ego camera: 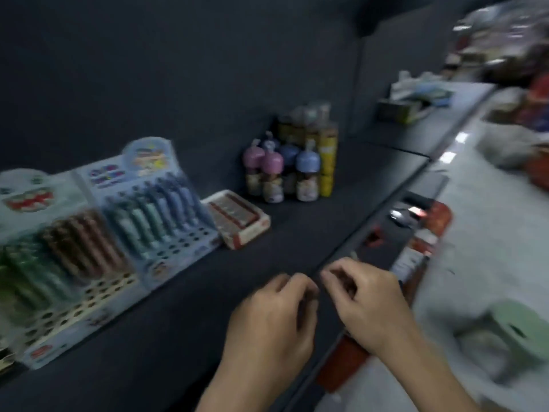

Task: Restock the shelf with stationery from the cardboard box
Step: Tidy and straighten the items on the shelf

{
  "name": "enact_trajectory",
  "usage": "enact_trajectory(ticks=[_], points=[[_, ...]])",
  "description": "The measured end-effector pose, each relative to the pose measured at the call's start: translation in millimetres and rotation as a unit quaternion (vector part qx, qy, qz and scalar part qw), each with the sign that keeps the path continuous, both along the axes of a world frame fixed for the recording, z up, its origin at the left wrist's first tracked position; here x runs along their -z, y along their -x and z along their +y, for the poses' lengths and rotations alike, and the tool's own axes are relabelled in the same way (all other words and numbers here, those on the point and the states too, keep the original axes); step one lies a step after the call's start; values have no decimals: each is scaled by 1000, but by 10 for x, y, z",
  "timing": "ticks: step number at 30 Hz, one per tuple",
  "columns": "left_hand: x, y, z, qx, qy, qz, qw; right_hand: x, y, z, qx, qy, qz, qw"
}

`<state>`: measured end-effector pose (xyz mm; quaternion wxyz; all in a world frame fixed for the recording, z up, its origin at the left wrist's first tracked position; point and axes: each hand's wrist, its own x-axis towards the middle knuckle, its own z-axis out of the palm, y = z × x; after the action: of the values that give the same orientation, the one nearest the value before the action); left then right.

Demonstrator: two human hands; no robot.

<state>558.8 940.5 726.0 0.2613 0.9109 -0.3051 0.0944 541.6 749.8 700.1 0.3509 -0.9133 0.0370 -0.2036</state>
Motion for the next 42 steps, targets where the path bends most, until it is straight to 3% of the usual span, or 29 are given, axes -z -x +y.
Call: enact_trajectory(ticks=[6,11,21,26,33,42], points=[[574,662,-1394,195,-107,39,974,639,1323,-1266,177,2,183,967],[1311,1508,-2644,340,-207,130,908,1336,2927,-2299,292,-109,298,902],[2562,2852,-4686,440,-366,204,794,2305,5384,-3767,449,-241,385,769],[3191,3181,-5627,456,-394,233,763,2813,5816,-4448,482,-282,420,715],[4476,3241,-7049,454,-418,298,728,3943,5786,-5560,501,-336,452,657],[6965,3505,-8316,392,-460,345,718,6797,5778,-7032,463,-392,495,622]])
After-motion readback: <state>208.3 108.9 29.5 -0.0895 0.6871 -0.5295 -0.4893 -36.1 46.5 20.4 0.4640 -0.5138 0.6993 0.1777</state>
